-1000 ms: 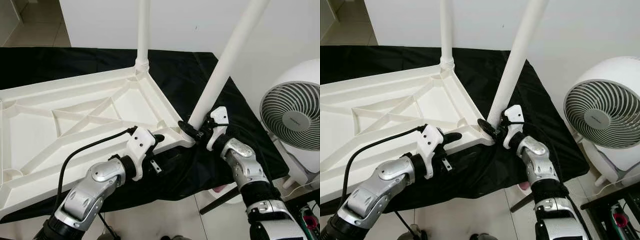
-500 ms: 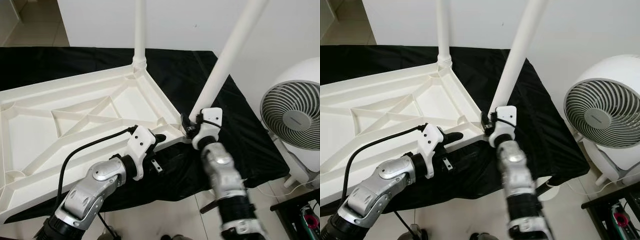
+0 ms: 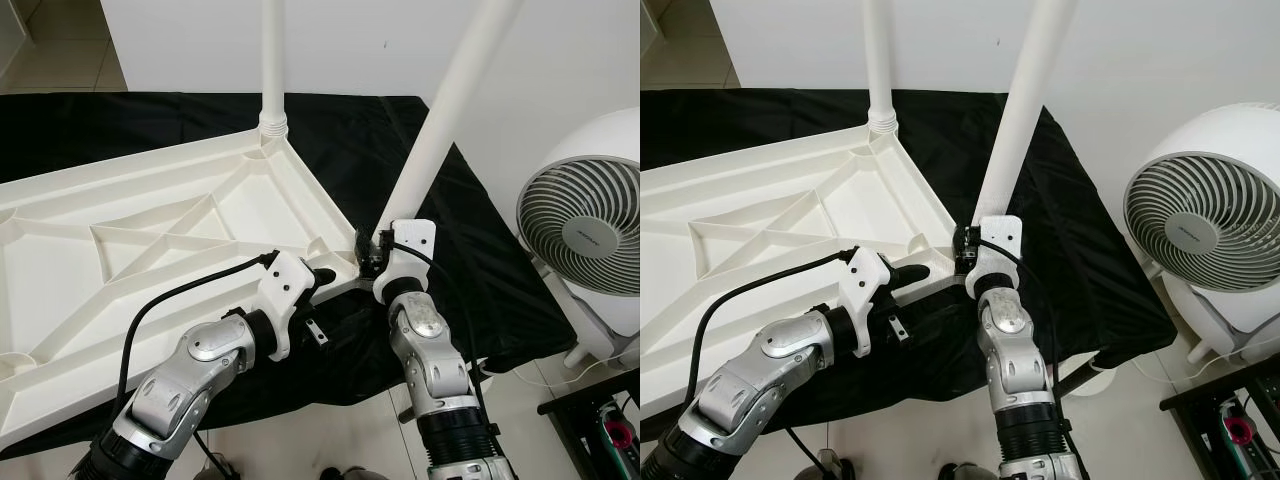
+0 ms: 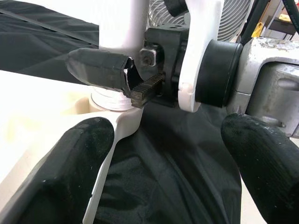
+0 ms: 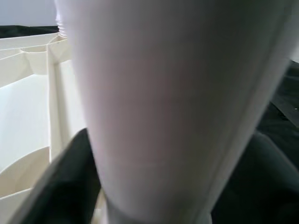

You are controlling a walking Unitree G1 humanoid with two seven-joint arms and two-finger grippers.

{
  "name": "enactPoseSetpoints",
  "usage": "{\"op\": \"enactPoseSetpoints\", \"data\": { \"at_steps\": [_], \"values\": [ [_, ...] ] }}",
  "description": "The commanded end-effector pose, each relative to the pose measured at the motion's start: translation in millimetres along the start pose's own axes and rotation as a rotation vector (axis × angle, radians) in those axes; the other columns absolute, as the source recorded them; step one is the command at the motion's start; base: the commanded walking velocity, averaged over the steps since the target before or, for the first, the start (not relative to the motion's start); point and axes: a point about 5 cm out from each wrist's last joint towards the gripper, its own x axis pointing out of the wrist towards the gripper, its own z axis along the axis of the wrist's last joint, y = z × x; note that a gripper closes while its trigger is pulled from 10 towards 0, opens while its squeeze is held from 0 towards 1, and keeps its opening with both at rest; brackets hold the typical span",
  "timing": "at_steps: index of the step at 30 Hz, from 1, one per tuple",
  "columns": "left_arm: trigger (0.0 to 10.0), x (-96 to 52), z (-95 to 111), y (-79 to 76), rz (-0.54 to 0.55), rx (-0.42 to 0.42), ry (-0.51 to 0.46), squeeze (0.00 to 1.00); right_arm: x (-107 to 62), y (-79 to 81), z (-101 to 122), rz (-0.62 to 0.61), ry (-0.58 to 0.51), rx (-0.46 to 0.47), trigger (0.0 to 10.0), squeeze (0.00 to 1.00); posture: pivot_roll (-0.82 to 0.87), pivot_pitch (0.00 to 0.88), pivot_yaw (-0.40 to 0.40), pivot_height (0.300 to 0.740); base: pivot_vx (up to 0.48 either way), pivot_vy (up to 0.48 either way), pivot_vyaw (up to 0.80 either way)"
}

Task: Building children table

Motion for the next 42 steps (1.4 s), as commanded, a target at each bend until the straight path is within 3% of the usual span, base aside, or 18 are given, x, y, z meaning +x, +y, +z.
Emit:
{"op": "enactPoseSetpoints", "data": {
  "at_steps": [1, 5, 6, 9, 10, 11, 18, 25, 33, 34, 35, 37, 38, 42],
  "values": [
    [10.0, 1.5, 0, -6.2, -0.095, -0.009, 0.002, 0.0, 0.5, -4.7, 1, -0.004, -0.002, 0.013, 10.0, 1.0, 0.08, 0.115, -0.083, 0.74, 0.0, 0.0, 0.0],
    [10.0, 1.6, 0, -6.5, -0.095, -0.01, 0.001, 0.0, 2.8, -17.0, 3, 0.055, -0.011, 0.034, 10.0, 1.0, 0.08, 0.11, -0.086, 0.74, 0.0, 0.0, 0.0],
    [10.0, 1.6, 0, -6.4, -0.095, -0.009, 0.001, 0.0, 3.9, -23.2, 1, 0.101, 0.003, 0.032, 10.0, 0.24, 0.08, 0.107, -0.087, 0.74, 0.0, 0.0, 0.0],
    [10.0, 1.6, 0, -6.2, -0.095, -0.008, 0.0, 0.0, 4.5, -27.3, 0, 0.13, 0.013, 0.029, 10.0, 0.24, 0.08, 0.107, -0.088, 0.74, 0.0, 0.0, 0.0],
    [10.0, 1.7, 0, -5.8, -0.094, -0.007, 0.0, 0.0, 5.1, -30.7, -2, 0.17, 0.019, 0.022, 10.0, 0.0, 0.08, 0.105, -0.086, 0.74, 0.0, 0.0, 0.0],
    [10.0, 1.7, 0, -5.8, -0.094, -0.007, 0.0, 0.0, 5.1, -30.7, -2, 0.17, 0.019, 0.022, 10.0, 0.0, 0.08, 0.105, -0.086, 0.74, 0.0, 0.0, 0.0],
    [10.0, 1.5, 1, -4.6, -0.093, -0.002, 0.001, 0.0, 9.6, -45.1, -8, 0.467, 0.041, -0.074, 10.0, 0.0, 0.1, 0.092, -0.089, 0.74, 0.0, 0.0, 0.0],
    [10.0, 1.2, 2, -3.8, -0.09, 0.002, -0.001, 0.0, 17.7, -49.6, -8, 0.544, 0.036, -0.098, 10.0, 0.0, 0.11, 0.081, -0.089, 0.74, 0.0, 0.0, 0.0],
    [10.0, 1.4, 4, -2.6, -0.082, 0.009, -0.008, 0.0, 35.0, -42.5, -4, 0.645, 0.032, -0.147, 10.0, 0.0, 0.12, 0.073, -0.091, 0.74, 0.0, 0.0, 0.0],
    [10.0, 1.2, 4, -2.4, -0.08, 0.01, -0.008, 0.0, 36.1, -42.2, -4, 0.65, 0.037, -0.144, 3.9, 0.0, 0.13, 0.074, -0.092, 0.74, 0.0, 0.0, 0.0],
    [10.0, 1.1, 4, -2.2, -0.079, 0.01, -0.008, 0.0, 37.1, -42.2, -6, 0.663, 0.044, -0.148, 1.7, 0.0, 0.13, 0.075, -0.092, 0.74, 0.0, 0.0, 0.0],
    [10.0, 1.1, 4, -2.1, -0.078, 0.011, -0.008, 0.0, 37.5, -42.4, -7, 0.672, 0.048, -0.151, 1.7, 0.0, 0.13, 0.079, -0.093, 0.74, 0.0, 0.0, 0.0],
    [10.0, 0.8, 5, -2.0, -0.075, 0.011, -0.009, 0.0, 36.9, -42.9, -11, 0.699, 0.066, -0.148, 0.0, 0.0, 0.13, 0.08, -0.094, 0.74, 0.0, 0.0, 0.0],
    [10.0, 0.1, 5, -1.5, -0.066, 0.01, -0.012, 0.0, 32.9, -47.7, -20, 0.712, 0.101, -0.154, 0.0, 0.0, 0.13, 0.088, -0.097, 0.74, 0.0, 0.0, 0.0]
  ]
}}
